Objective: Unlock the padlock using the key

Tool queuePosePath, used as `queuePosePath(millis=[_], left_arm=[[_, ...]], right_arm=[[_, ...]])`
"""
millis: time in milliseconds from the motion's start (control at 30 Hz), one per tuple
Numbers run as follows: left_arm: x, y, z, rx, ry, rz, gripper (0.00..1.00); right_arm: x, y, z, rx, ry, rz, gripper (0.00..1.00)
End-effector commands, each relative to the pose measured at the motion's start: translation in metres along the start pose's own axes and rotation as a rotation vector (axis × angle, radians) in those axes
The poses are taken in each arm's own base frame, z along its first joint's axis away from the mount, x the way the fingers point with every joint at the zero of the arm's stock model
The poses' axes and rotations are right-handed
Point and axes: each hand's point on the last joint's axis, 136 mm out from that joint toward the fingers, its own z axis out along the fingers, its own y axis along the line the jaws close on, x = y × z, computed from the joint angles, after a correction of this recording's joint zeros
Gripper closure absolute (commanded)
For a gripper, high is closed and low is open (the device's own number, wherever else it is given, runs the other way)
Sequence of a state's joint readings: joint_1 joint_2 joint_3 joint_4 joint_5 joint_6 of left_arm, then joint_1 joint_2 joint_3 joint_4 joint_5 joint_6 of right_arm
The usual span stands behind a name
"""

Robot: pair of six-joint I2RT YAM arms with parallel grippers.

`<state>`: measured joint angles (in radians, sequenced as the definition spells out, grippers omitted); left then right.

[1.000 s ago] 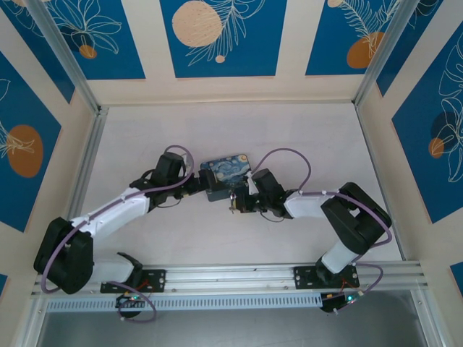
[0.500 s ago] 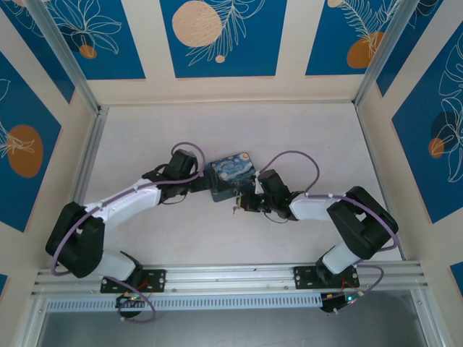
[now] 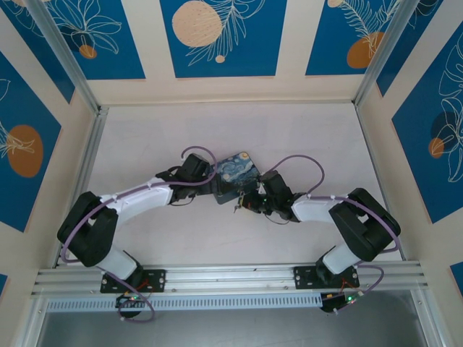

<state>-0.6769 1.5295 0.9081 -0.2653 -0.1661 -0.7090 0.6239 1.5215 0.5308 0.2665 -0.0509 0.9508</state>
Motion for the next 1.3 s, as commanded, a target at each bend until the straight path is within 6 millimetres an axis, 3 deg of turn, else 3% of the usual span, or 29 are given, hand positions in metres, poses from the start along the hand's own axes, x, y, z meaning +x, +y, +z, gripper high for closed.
queuePosePath(millis=[0,700,1033,1267], left_arm=[[0.017,0.015,0.010,-0.079,0.038,0.007,0.00],[0.047,0.022,0.032,-0.104,0.139,-0.009,0.00],[0.052,0.023,0.039,-0.125,0.169,-0.018,0.00],[0.041,0.013,0.032,-0.088,0.145,-0.019,0.00]], right_arm=[[0.002,-0.019,-0.004,0.052,-0.016,0.138,1.00],[-0.035,-0.035,-0.006,0.014,-0.177,0.482,1.00],[-0.084,-0.046,-0.031,0.037,-0.202,0.398,1.00],[-0.060,-0.043,-0.051,-0.004,-0.163,0.343,1.00]])
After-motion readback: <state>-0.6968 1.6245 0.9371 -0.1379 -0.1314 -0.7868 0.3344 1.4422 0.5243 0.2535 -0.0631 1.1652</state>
